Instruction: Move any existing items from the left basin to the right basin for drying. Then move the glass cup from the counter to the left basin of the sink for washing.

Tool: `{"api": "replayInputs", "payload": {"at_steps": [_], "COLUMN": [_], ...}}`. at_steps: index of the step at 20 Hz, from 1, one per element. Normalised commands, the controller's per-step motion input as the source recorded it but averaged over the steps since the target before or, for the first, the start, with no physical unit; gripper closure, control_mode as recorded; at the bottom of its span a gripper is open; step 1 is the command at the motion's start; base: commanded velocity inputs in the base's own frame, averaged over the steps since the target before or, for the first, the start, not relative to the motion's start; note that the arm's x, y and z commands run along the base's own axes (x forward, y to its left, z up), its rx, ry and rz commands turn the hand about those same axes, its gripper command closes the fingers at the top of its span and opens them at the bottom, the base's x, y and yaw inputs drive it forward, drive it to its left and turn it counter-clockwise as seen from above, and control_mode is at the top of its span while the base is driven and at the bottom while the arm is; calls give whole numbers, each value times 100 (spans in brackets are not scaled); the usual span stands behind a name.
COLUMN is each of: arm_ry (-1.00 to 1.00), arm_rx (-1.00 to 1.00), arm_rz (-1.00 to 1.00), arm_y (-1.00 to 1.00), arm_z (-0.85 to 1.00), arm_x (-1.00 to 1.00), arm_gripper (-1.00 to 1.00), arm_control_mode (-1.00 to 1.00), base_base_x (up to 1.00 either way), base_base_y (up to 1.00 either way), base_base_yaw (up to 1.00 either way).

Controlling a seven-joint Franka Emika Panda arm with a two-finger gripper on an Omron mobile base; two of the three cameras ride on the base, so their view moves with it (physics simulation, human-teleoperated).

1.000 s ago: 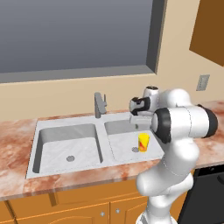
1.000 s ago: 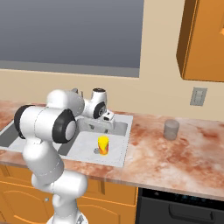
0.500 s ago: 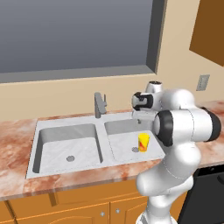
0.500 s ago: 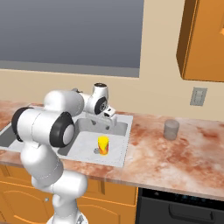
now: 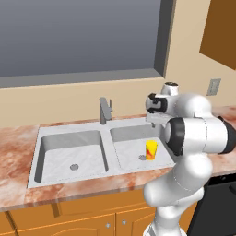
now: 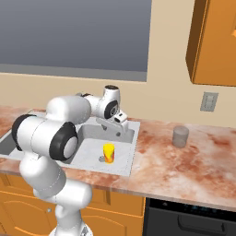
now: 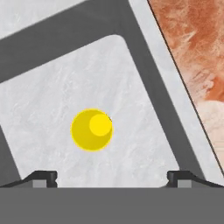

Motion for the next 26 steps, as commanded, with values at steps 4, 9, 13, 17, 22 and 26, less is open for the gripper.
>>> {"api": "replayInputs", "payload": {"at_steps": [4, 9, 13, 17, 22, 26], "arm_ry": [0, 0, 0, 0, 0, 0], "arm_rx": [0, 0, 0, -1, -2, -6], "arm_rz": [-10, -9, -9, -7, -5, -4], "arm_y": [-34, -39, -41, -42, -42, -38], "arm_z": [12, 8, 6, 5, 6, 1], "arm_x": [-11, -6, -1, 0, 0, 0], "arm_gripper": [-100, -100, -100, -100, -100, -100], "arm_control_mode": [-100, -100, -100, -100, -100, -100], "base_base_x": [0, 0, 0, 0, 0, 0], "base_base_y": [0, 0, 0, 0, 0, 0], "base_base_yaw": [0, 0, 0, 0, 0, 0]}}
